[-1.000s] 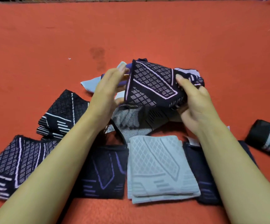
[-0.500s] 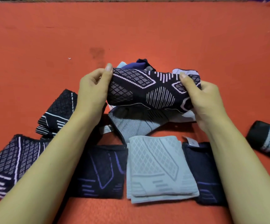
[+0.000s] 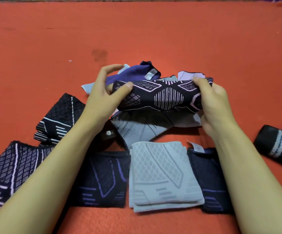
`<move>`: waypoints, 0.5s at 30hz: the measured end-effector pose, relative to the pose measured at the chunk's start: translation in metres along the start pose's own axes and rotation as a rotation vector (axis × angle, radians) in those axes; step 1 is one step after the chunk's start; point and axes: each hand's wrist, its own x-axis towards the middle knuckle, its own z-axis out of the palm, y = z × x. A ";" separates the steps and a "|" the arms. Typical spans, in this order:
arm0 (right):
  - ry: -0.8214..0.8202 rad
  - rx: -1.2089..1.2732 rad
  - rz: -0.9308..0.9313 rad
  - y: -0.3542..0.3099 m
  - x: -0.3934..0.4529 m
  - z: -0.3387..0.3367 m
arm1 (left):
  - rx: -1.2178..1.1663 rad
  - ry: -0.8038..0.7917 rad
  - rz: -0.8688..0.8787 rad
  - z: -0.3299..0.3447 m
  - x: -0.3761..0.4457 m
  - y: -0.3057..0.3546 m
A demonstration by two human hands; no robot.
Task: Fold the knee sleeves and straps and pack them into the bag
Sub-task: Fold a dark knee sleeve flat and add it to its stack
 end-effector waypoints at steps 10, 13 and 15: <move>-0.024 -0.106 -0.018 0.000 0.007 -0.015 | 0.519 -0.102 0.212 -0.002 -0.002 0.002; 0.021 -0.178 -0.013 0.001 0.009 -0.021 | 0.517 0.057 0.213 -0.003 0.001 -0.001; 0.037 -0.191 0.010 0.001 0.013 -0.027 | 0.528 0.146 0.213 -0.005 0.002 0.000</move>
